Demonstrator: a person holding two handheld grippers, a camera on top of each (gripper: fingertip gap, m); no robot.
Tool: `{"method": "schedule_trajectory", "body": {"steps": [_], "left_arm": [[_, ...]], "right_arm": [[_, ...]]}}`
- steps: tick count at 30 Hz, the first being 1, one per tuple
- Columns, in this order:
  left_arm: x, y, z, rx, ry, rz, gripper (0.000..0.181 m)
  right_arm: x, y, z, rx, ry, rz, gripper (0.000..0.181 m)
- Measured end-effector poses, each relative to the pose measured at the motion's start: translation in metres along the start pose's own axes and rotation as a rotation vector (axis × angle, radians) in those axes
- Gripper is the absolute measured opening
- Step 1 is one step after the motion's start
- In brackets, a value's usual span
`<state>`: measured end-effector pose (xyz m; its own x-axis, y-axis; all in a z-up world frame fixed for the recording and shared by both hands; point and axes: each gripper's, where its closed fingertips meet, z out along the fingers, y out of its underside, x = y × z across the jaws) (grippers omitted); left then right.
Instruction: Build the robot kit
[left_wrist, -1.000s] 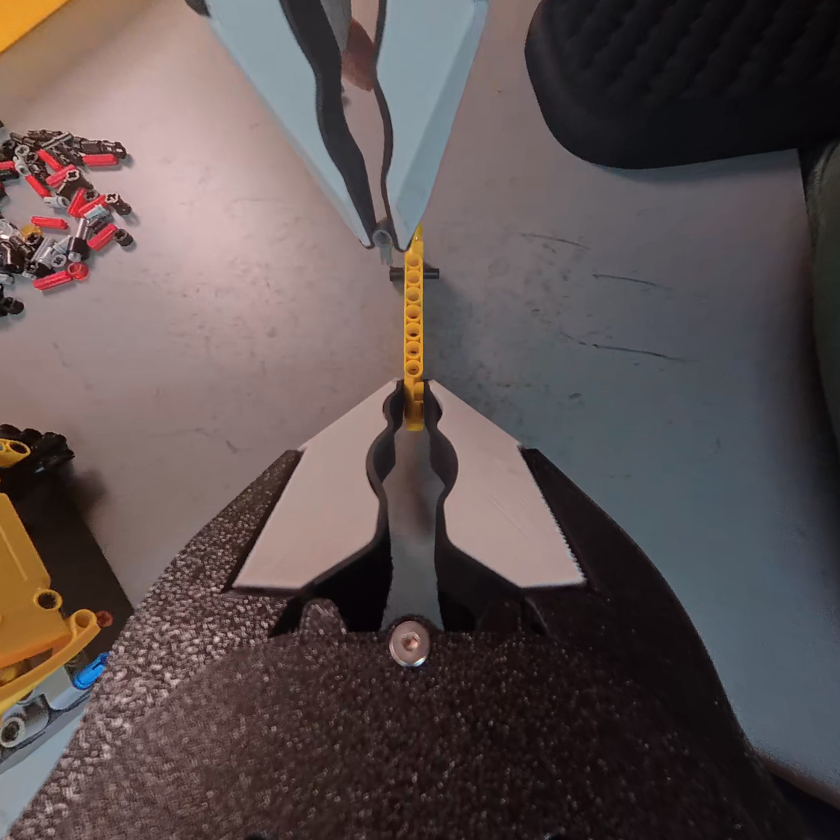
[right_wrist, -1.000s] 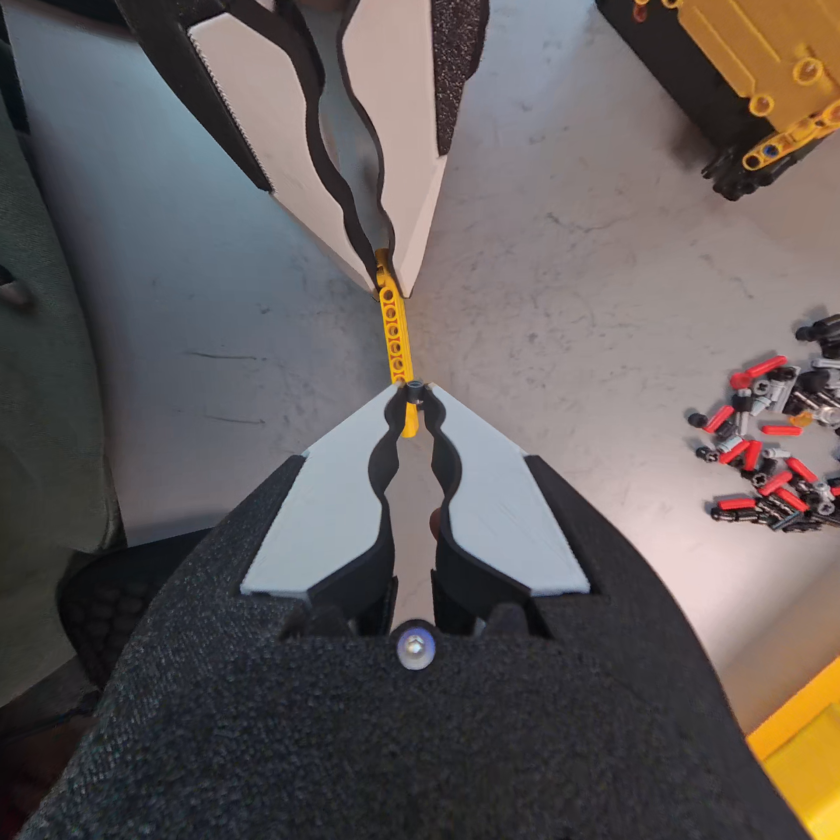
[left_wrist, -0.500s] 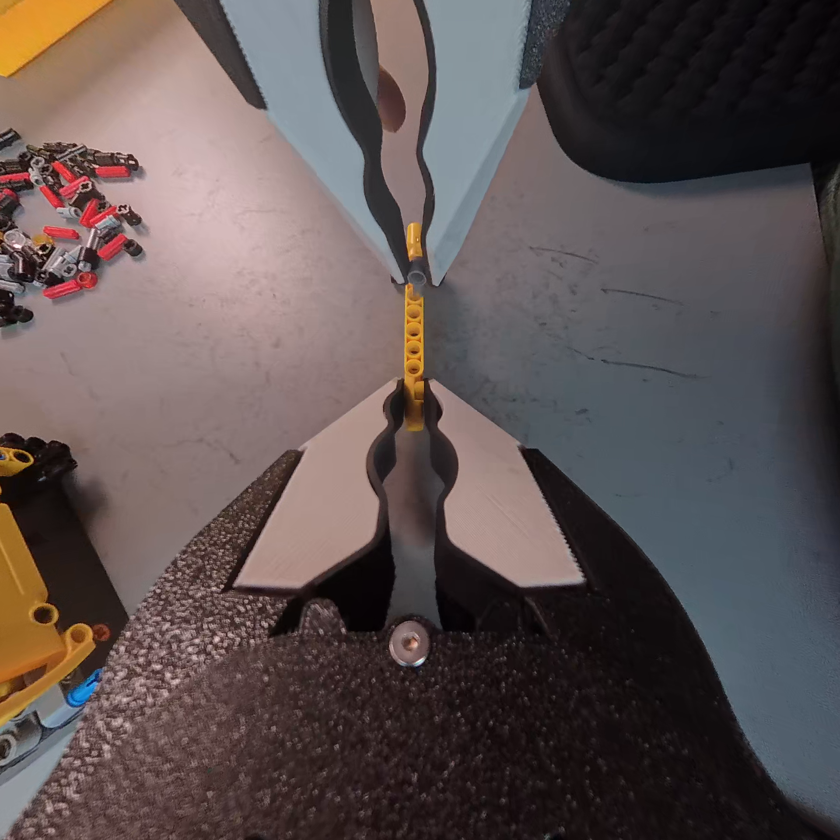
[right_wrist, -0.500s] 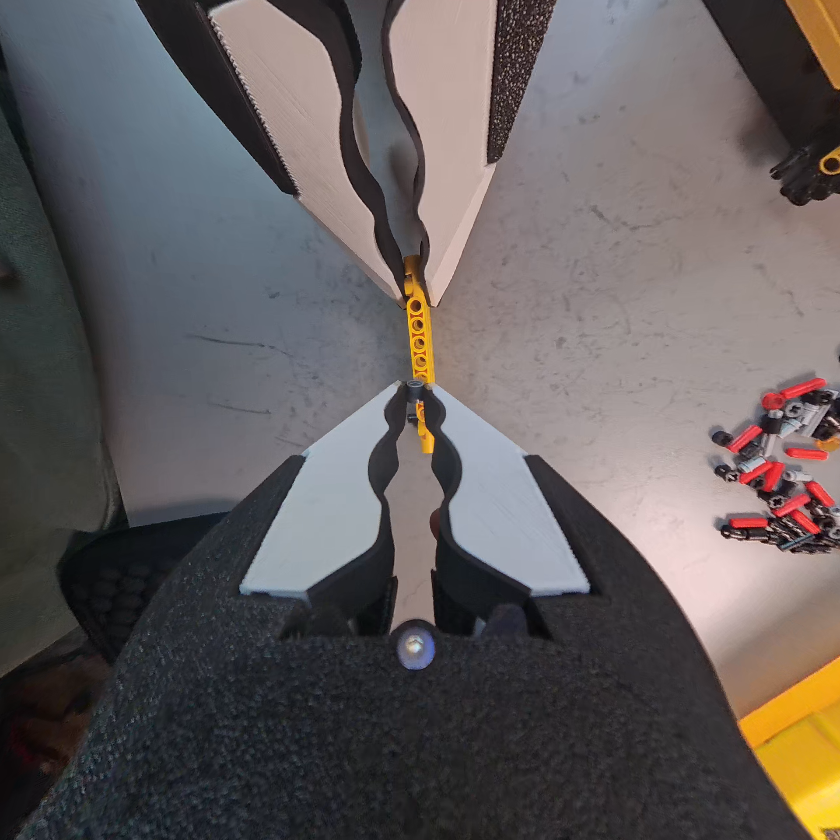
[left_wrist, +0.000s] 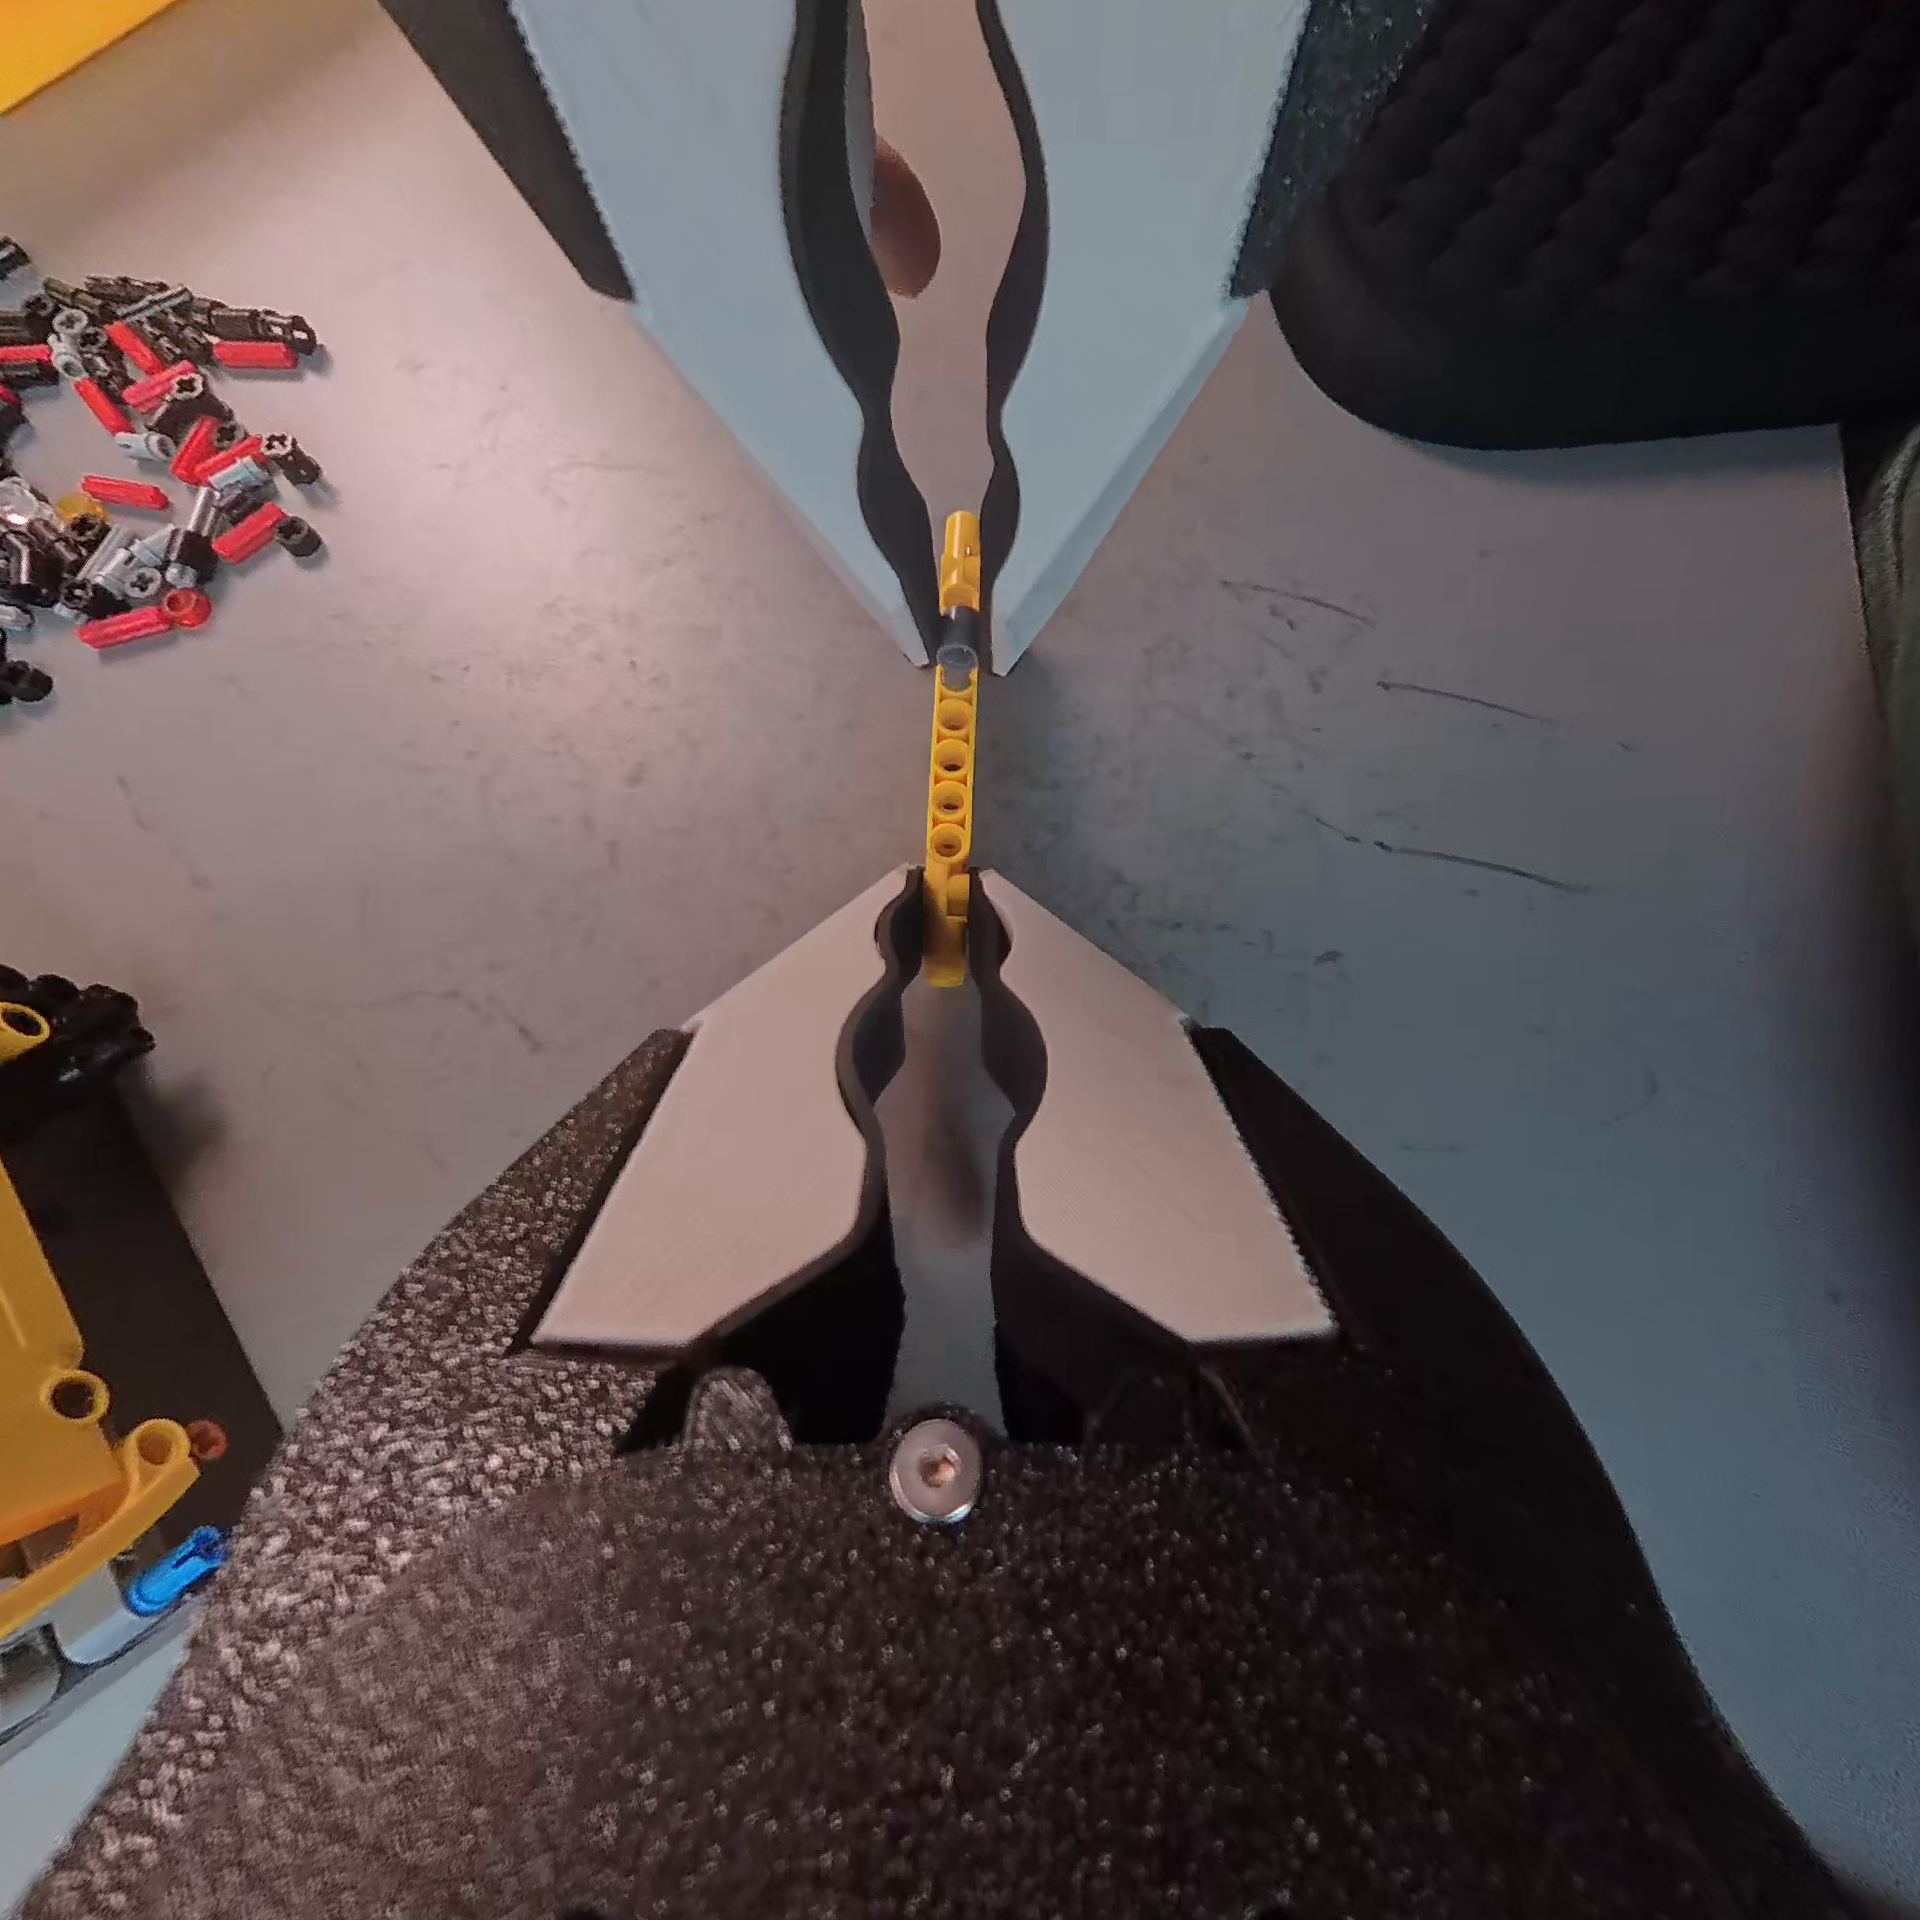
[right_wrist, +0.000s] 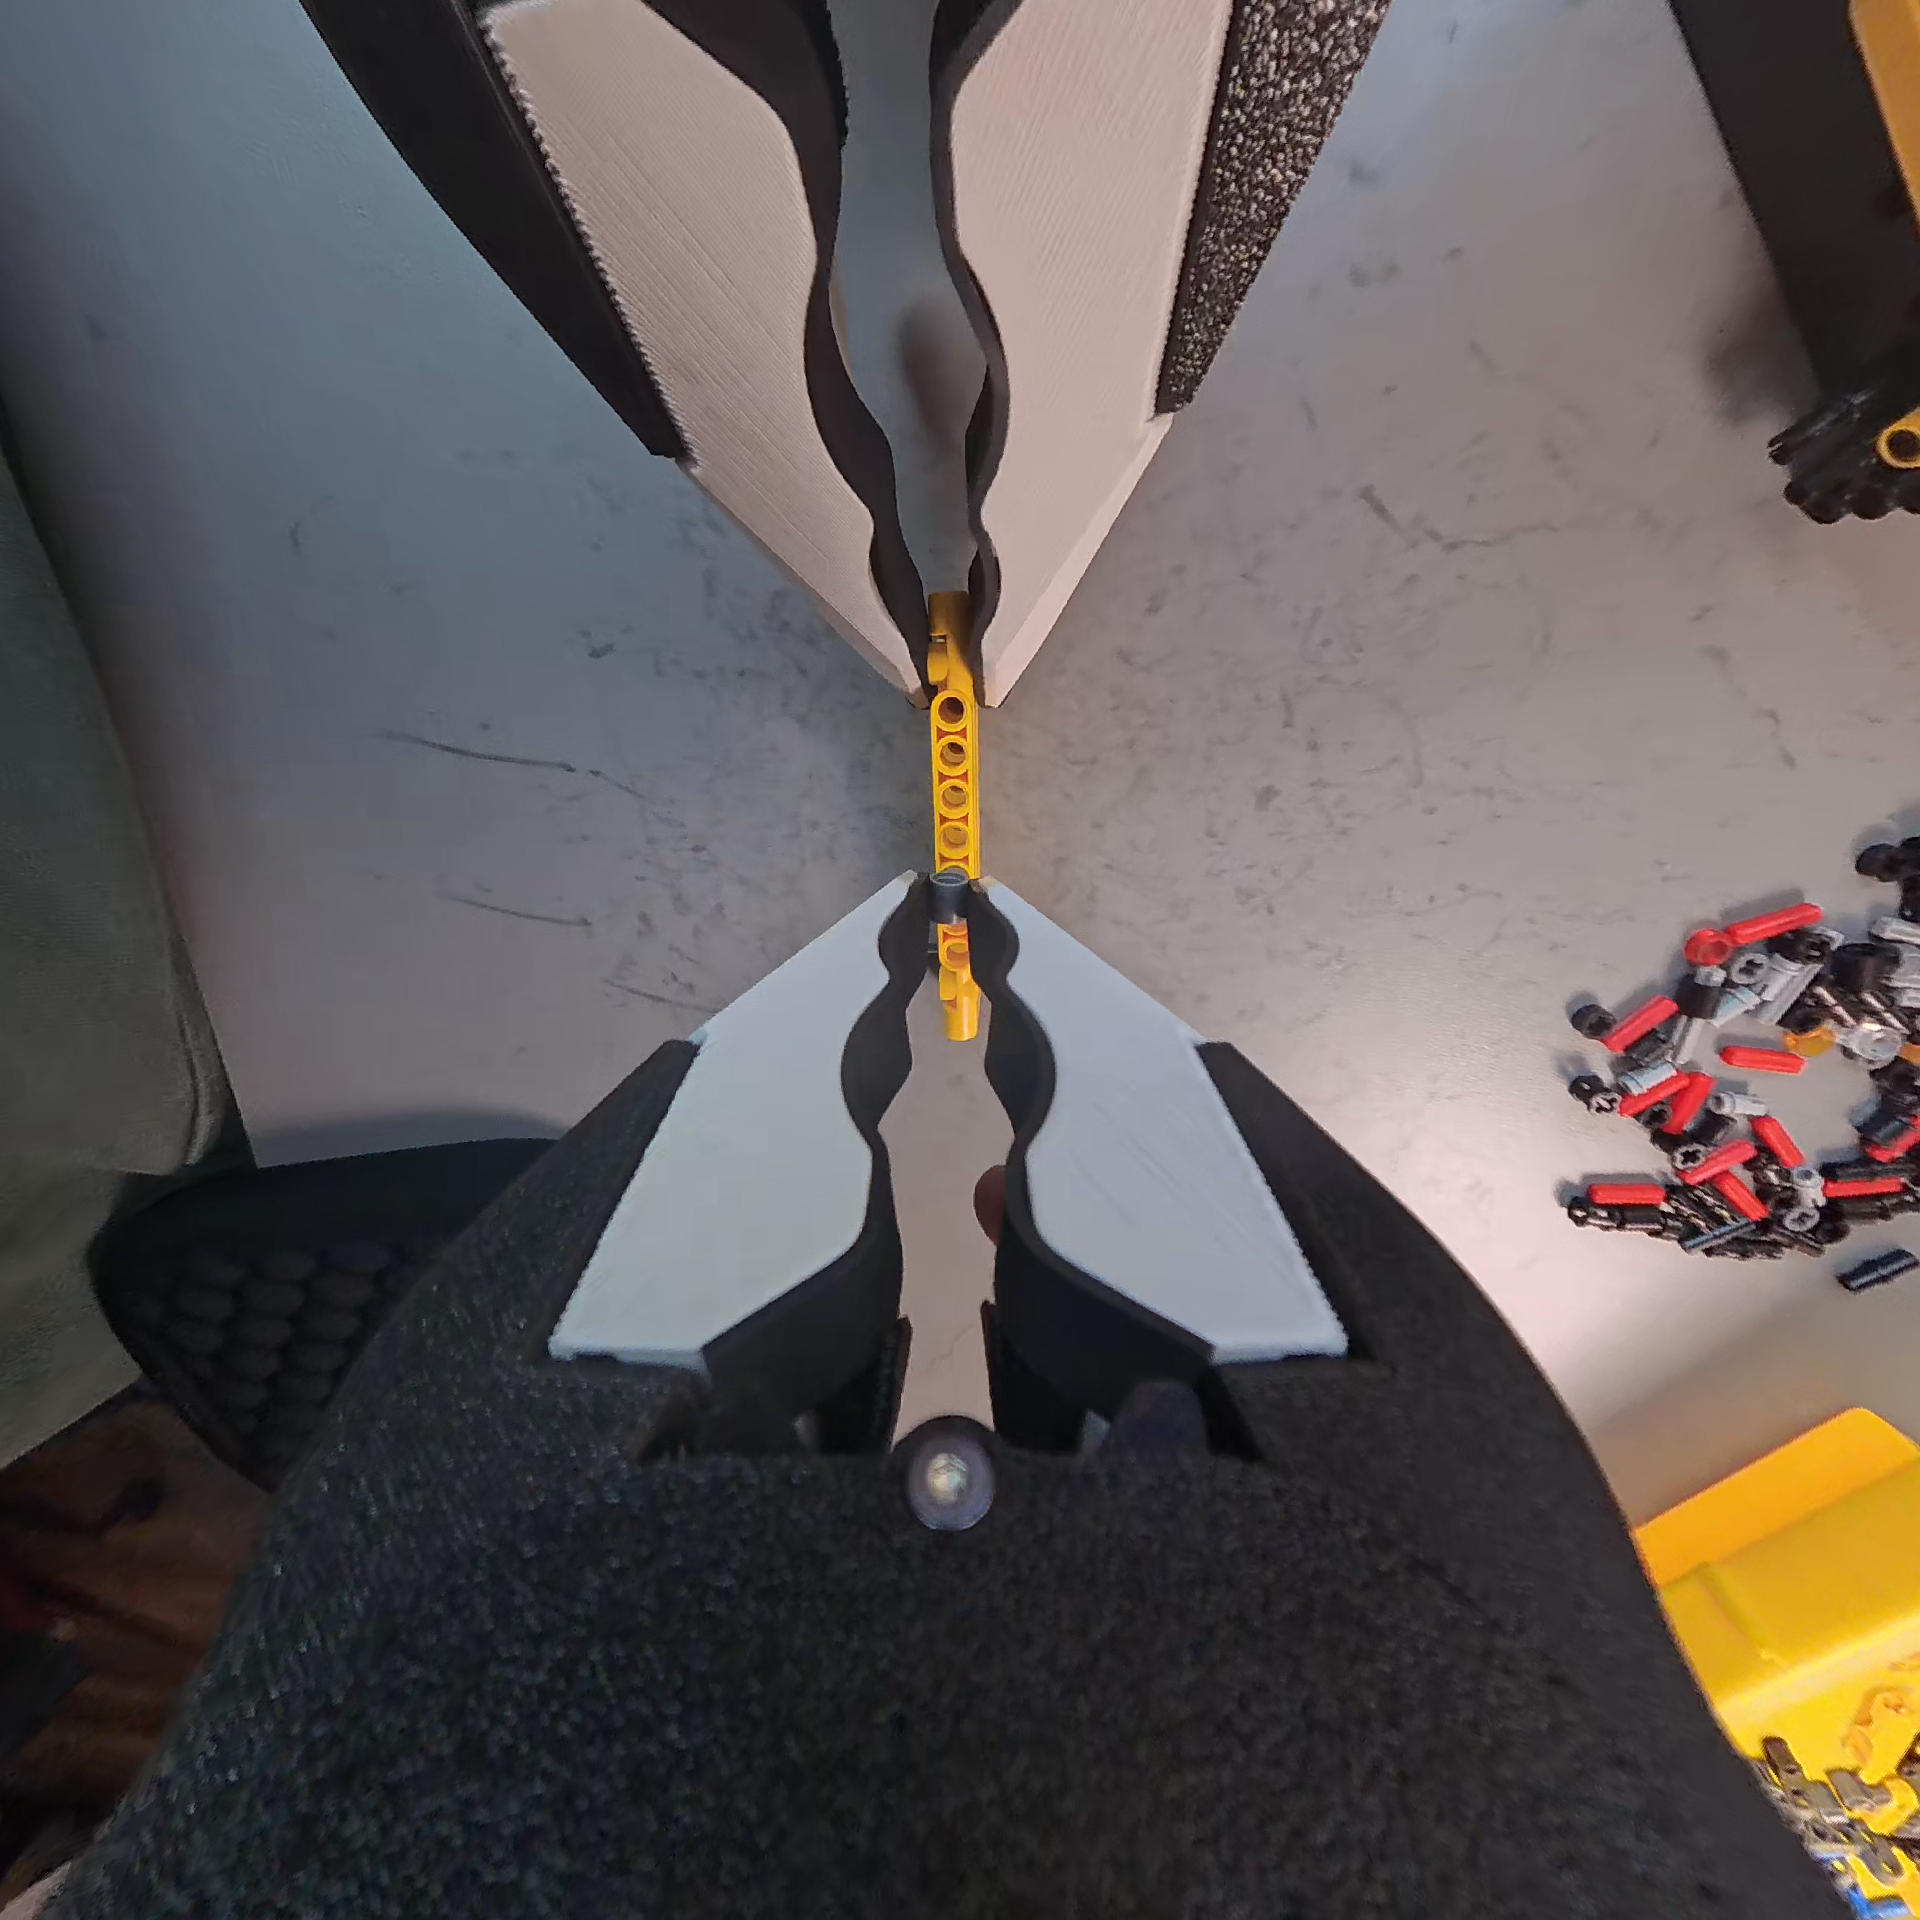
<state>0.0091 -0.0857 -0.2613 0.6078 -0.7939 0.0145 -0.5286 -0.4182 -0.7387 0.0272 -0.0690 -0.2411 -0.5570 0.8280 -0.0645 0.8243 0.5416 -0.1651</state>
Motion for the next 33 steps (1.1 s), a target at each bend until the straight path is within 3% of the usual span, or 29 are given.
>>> {"method": "schedule_trajectory", "body": {"steps": [28, 33], "left_arm": [[-0.001, 0.000, 0.000, 0.008, 0.039, -0.084, 0.006], [-0.001, 0.000, 0.000, 0.014, 0.047, -0.100, 0.006]], "right_arm": [[0.004, -0.002, 0.002, -0.002, 0.058, -0.014, 0.004], [0.005, 0.009, 0.006, 0.009, 0.098, -0.025, 0.005]]}}
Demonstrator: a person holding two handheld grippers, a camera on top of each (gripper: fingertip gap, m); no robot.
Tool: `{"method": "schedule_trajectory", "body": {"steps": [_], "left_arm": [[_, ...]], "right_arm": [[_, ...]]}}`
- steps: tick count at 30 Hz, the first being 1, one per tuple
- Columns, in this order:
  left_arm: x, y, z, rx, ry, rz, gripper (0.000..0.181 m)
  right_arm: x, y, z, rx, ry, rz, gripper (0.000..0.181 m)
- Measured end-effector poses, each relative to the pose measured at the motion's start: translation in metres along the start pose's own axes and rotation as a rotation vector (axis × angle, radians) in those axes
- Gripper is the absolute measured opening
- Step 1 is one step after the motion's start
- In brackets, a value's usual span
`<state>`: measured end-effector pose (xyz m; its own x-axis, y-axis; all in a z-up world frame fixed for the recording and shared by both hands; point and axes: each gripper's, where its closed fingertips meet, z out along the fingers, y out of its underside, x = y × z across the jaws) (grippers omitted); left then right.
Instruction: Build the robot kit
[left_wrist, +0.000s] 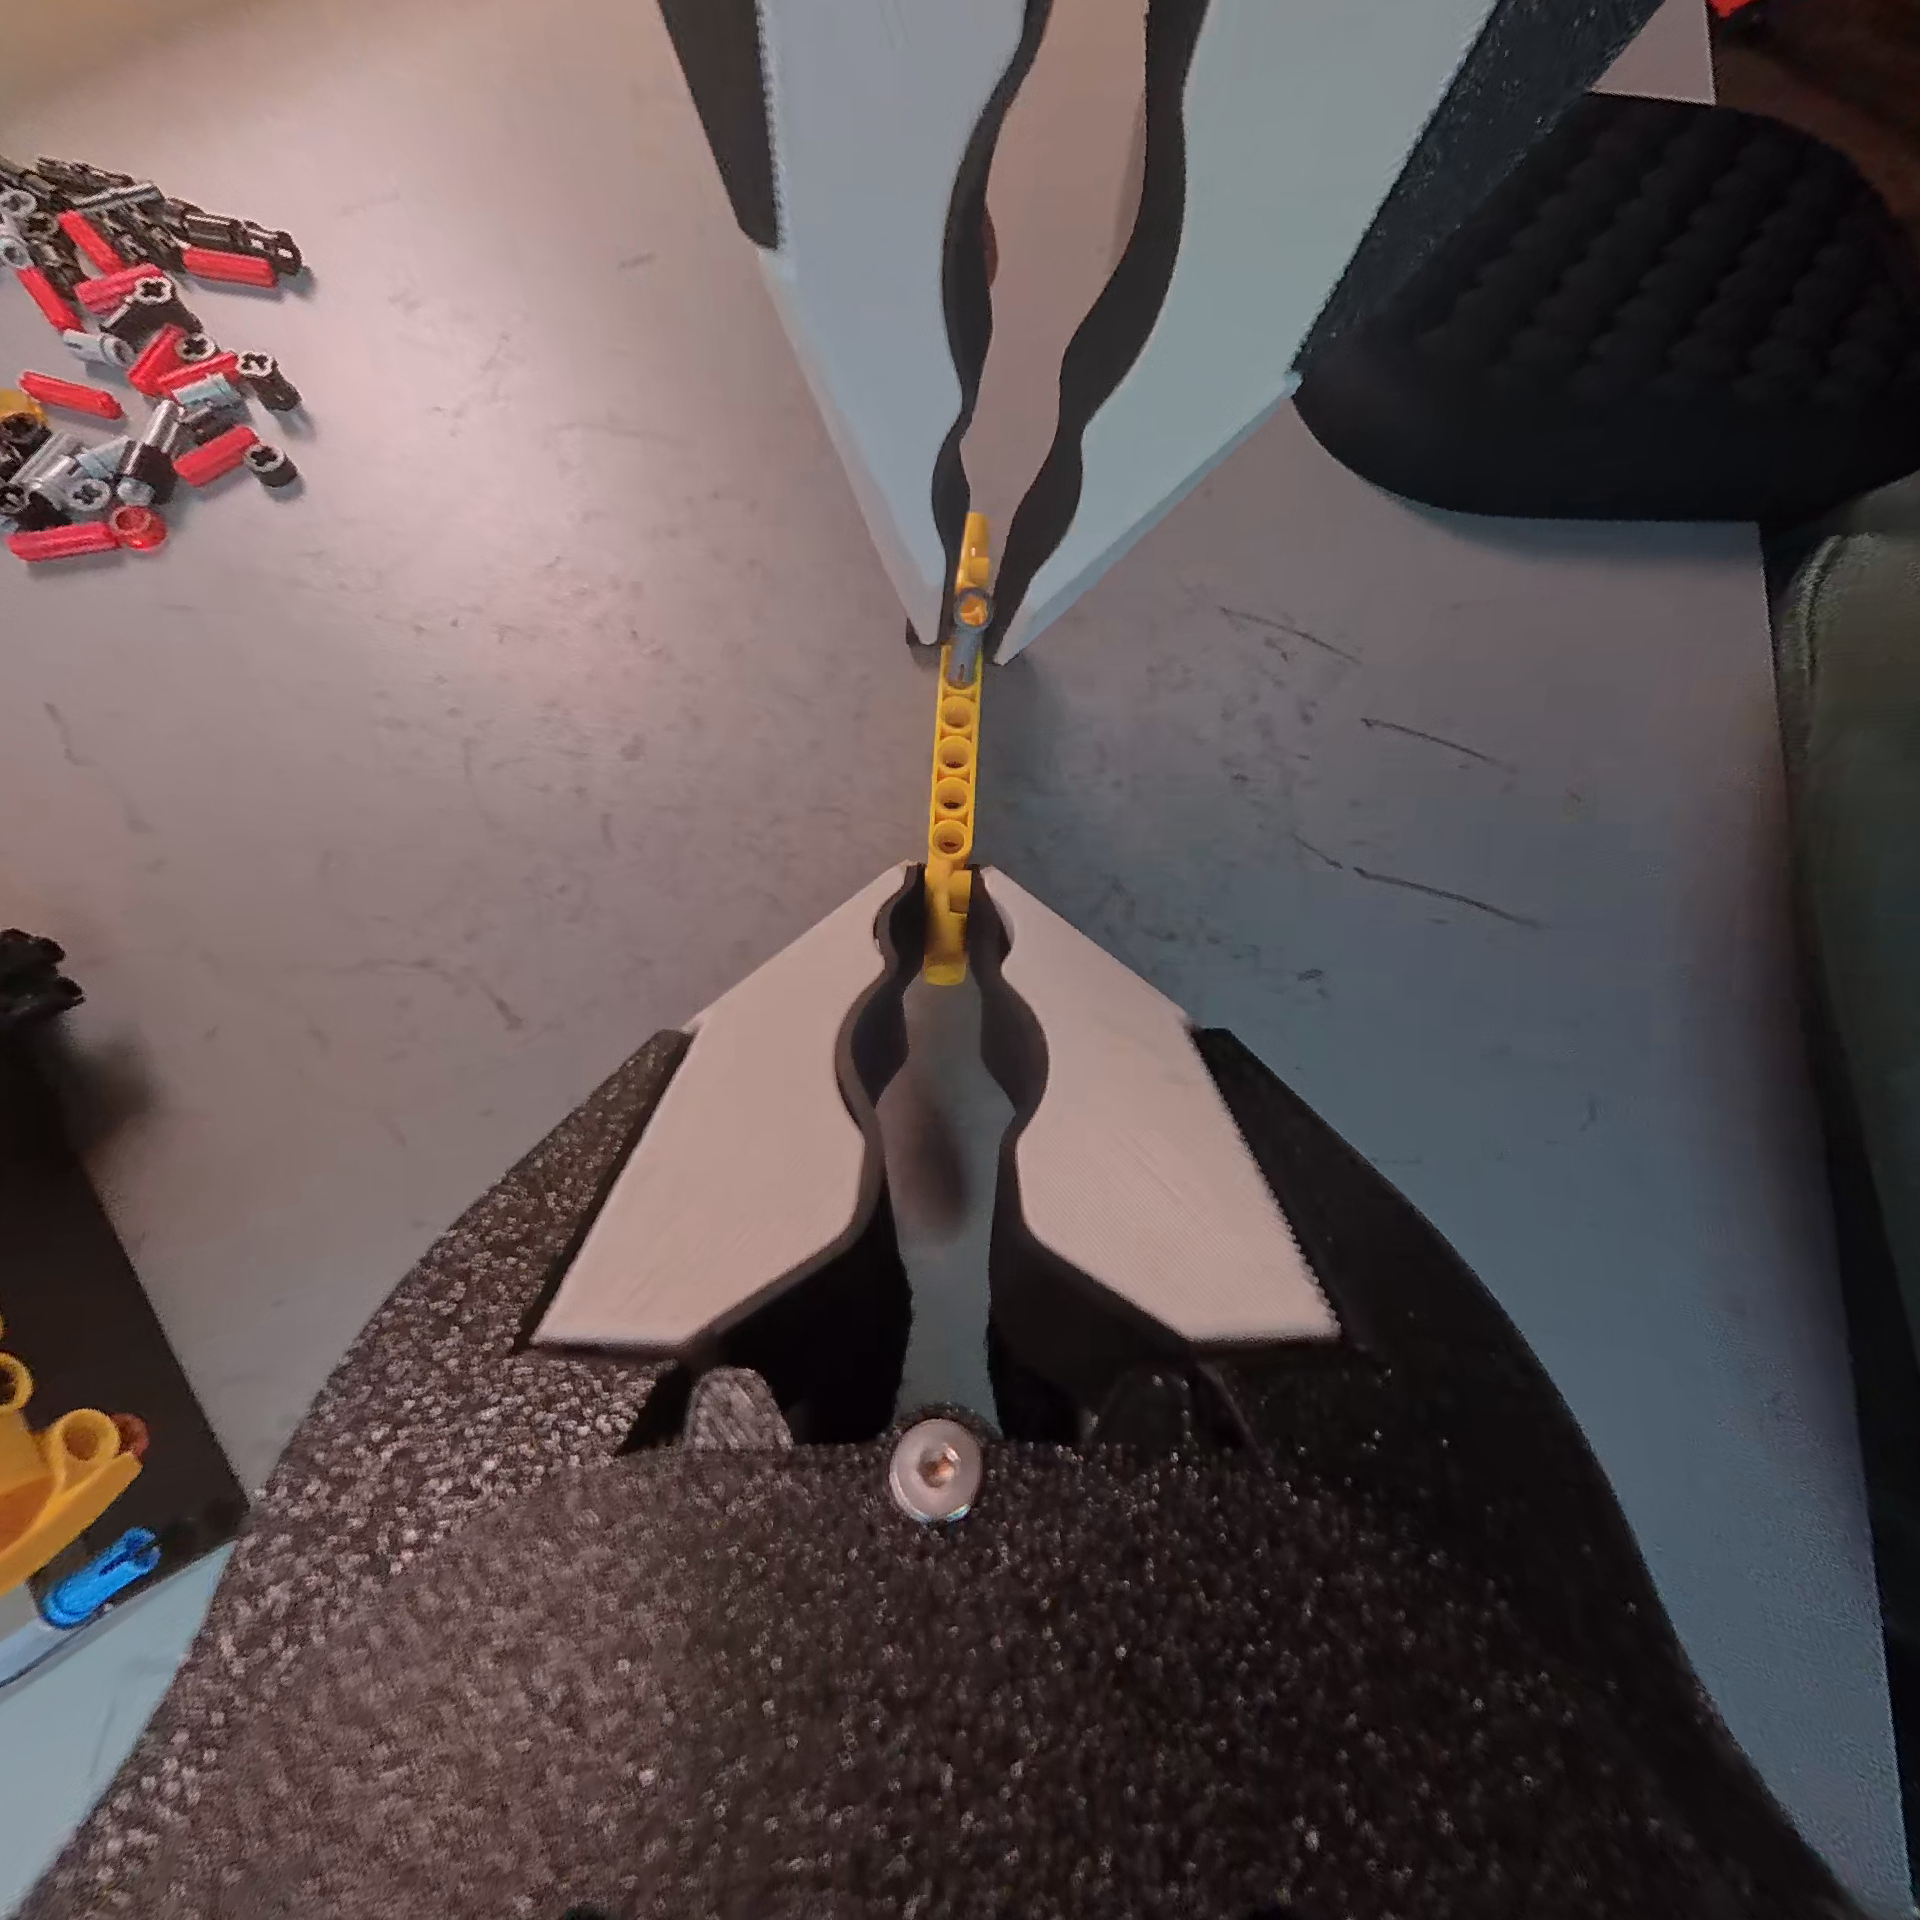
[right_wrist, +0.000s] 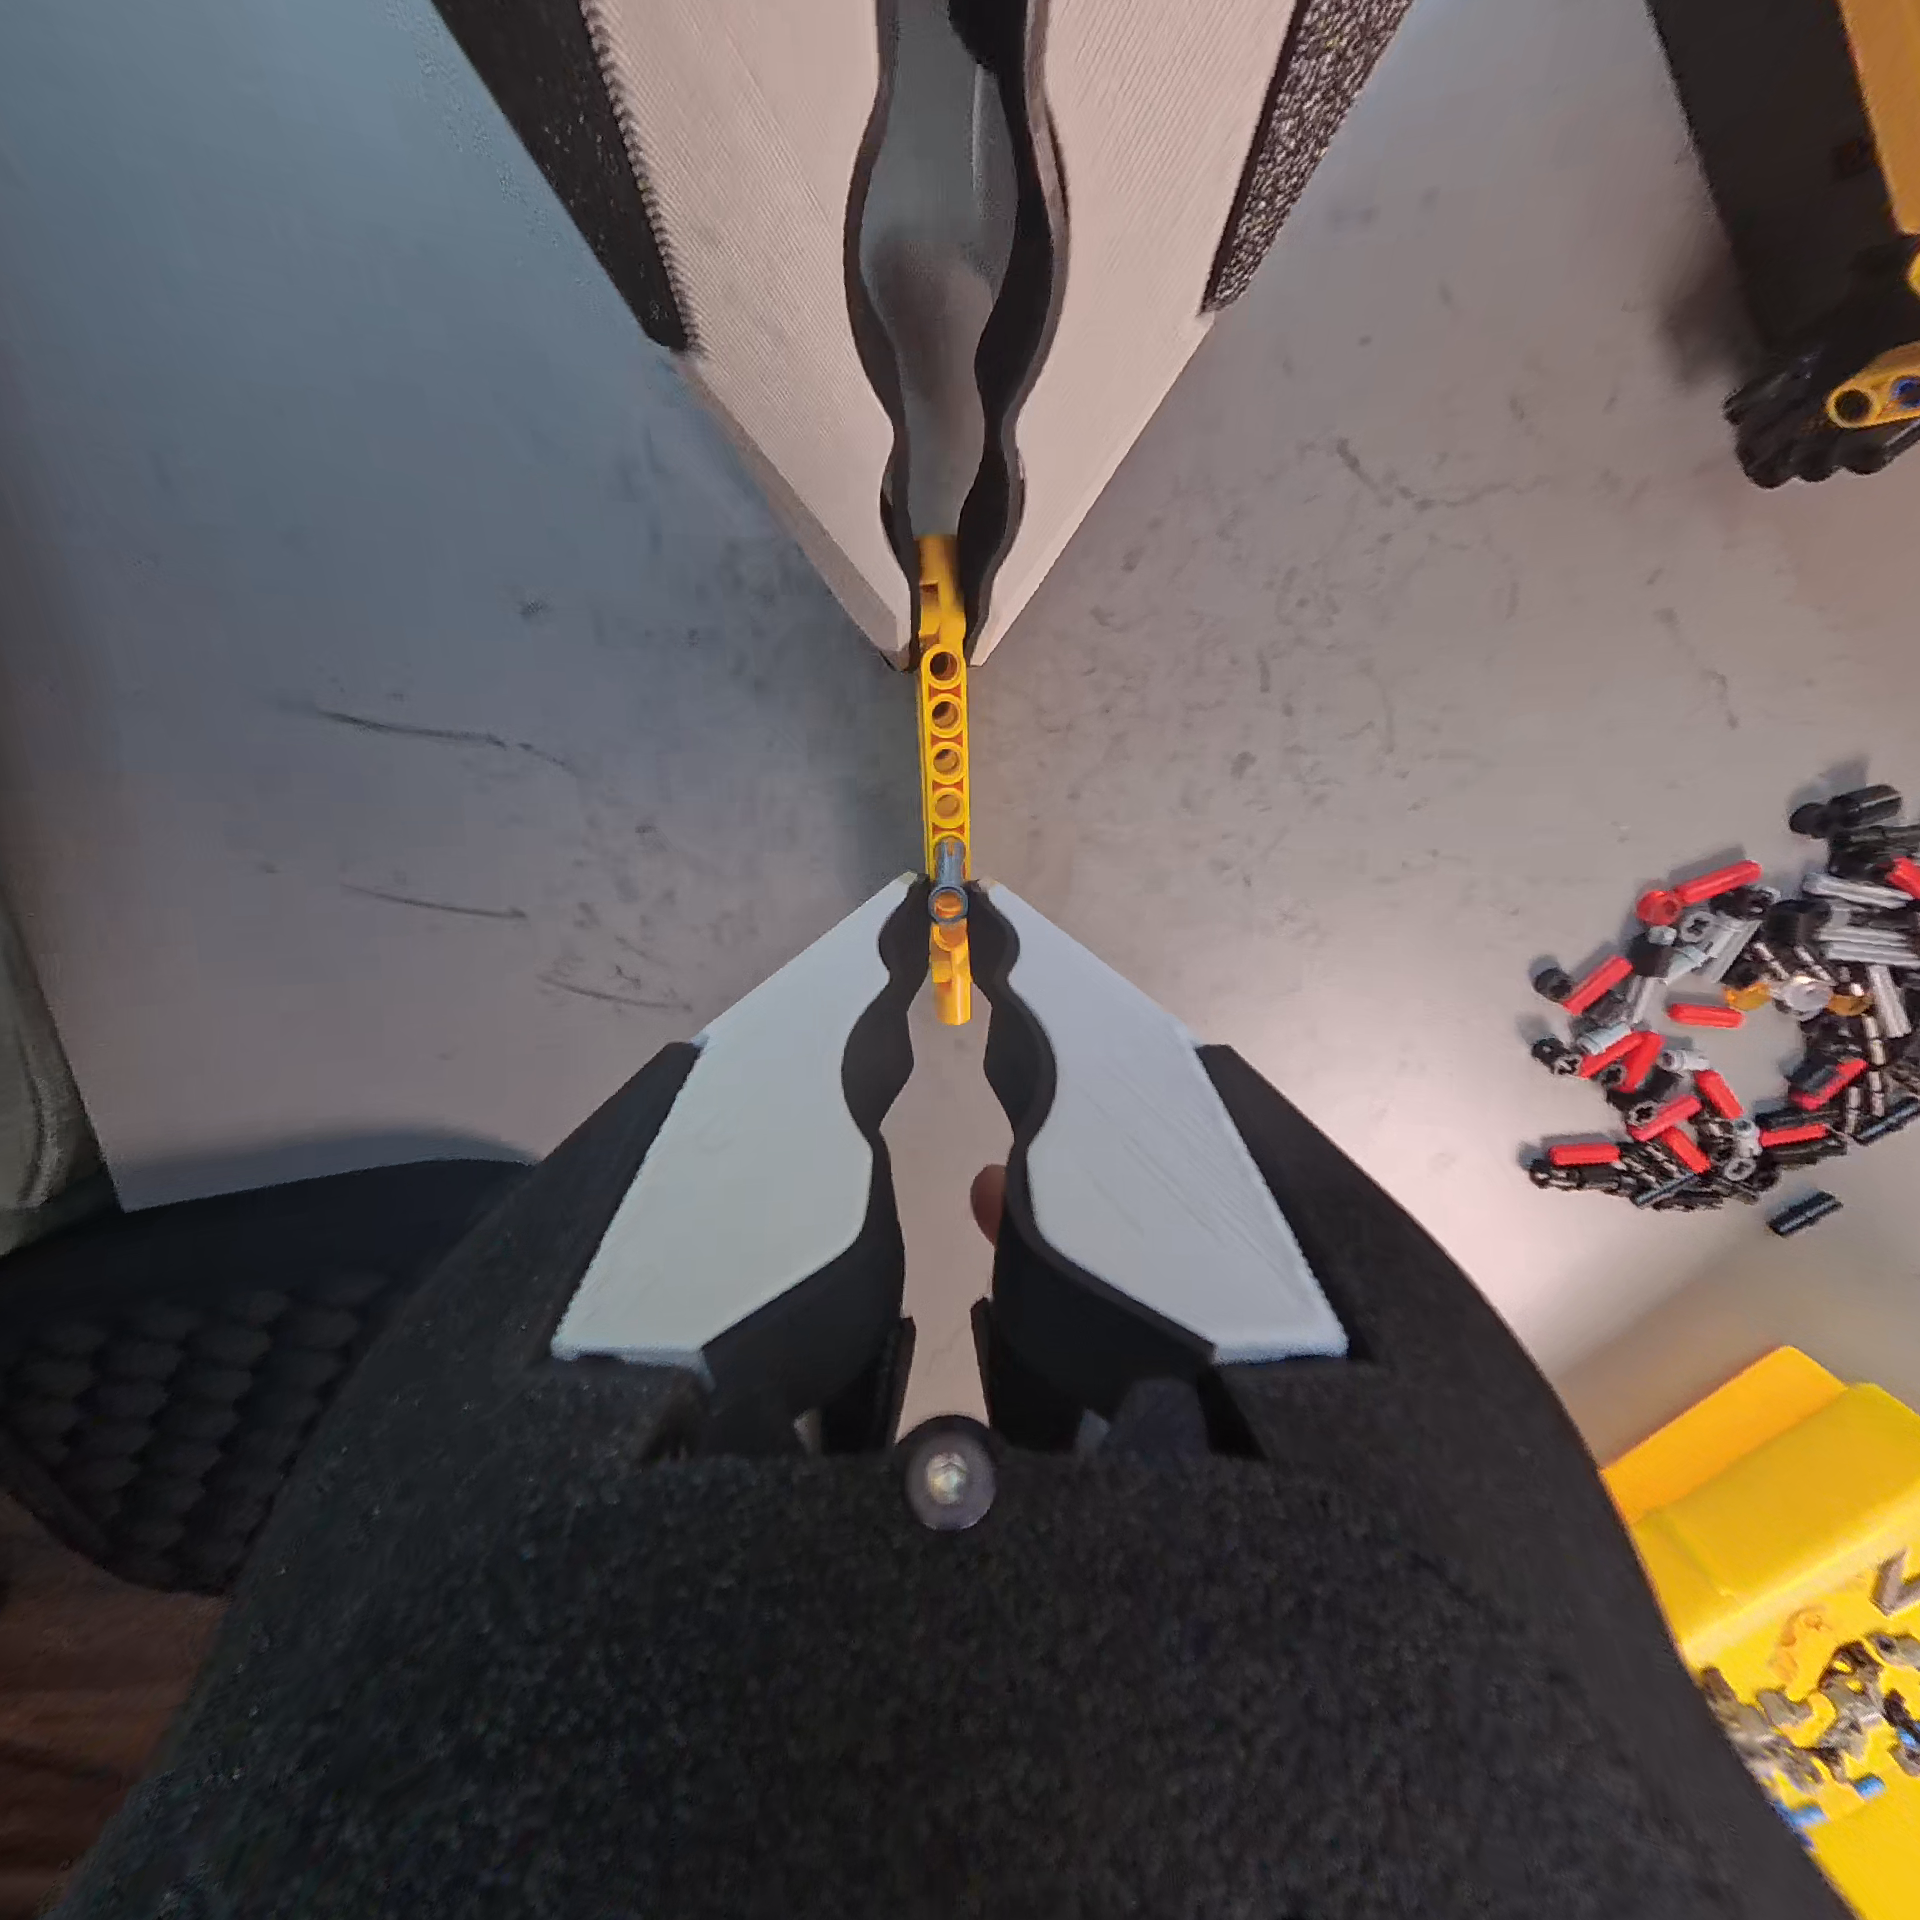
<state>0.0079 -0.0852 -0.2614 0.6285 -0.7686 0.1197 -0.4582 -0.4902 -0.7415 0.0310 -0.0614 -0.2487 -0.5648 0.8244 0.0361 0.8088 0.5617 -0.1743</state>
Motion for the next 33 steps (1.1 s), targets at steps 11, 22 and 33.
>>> {"method": "schedule_trajectory", "body": {"steps": [11, 22, 33], "left_arm": [[0.000, 0.001, -0.004, 0.019, 0.001, 0.012, 0.010], [0.028, -0.044, -0.034, 0.305, 0.248, -0.105, 0.011], [0.064, -0.079, -0.079, 0.575, 0.734, -0.300, 0.006]], "right_arm": [[0.005, -0.012, -0.010, 0.171, 0.017, 0.031, 0.006], [-0.013, -0.045, -0.041, 0.469, 0.143, -0.124, 0.007], [-0.040, -0.064, -0.097, 0.779, 0.266, -0.271, 0.007]]}}
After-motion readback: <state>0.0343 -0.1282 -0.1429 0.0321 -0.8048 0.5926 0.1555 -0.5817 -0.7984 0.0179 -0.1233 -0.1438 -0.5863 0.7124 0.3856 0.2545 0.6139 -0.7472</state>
